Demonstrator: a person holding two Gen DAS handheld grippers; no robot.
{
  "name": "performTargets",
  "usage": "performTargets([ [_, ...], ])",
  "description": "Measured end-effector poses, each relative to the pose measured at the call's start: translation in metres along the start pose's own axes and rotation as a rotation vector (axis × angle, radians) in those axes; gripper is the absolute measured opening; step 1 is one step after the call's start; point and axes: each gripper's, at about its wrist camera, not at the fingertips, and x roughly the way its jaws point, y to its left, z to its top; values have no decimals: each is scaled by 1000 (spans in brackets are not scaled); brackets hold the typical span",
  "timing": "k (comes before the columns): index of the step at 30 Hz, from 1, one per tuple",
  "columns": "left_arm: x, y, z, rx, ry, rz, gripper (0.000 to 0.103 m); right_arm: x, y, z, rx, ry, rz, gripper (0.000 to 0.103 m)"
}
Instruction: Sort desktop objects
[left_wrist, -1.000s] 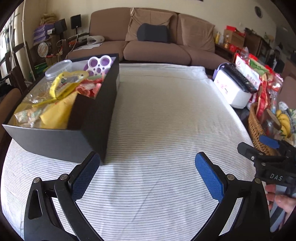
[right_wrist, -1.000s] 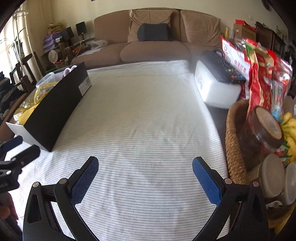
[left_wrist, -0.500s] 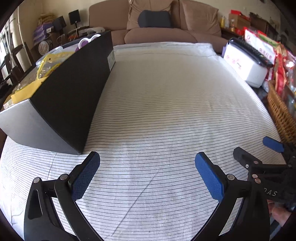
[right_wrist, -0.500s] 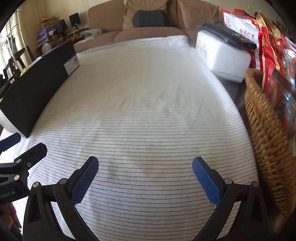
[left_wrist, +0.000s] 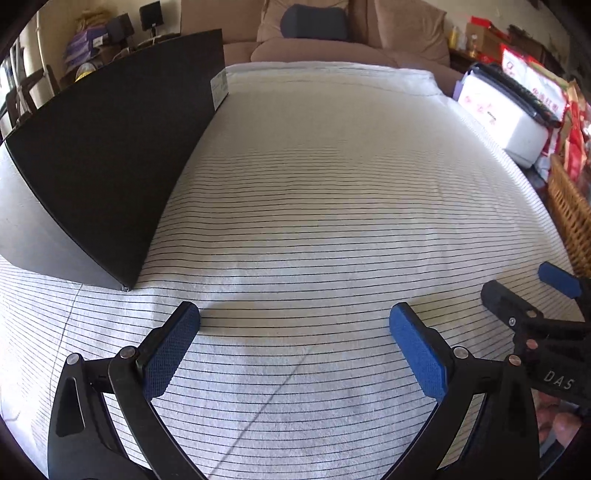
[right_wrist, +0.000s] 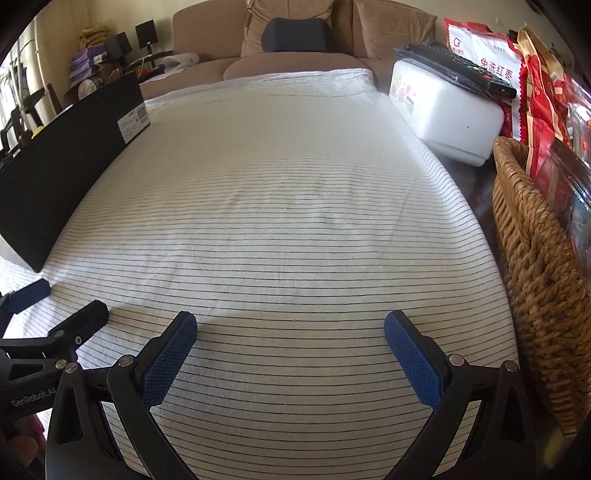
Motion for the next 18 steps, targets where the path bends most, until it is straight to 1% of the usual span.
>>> performTargets([
  [18,1,-1,1,1,-4,-1,103,0,1,-1,-5,2,-7,103],
])
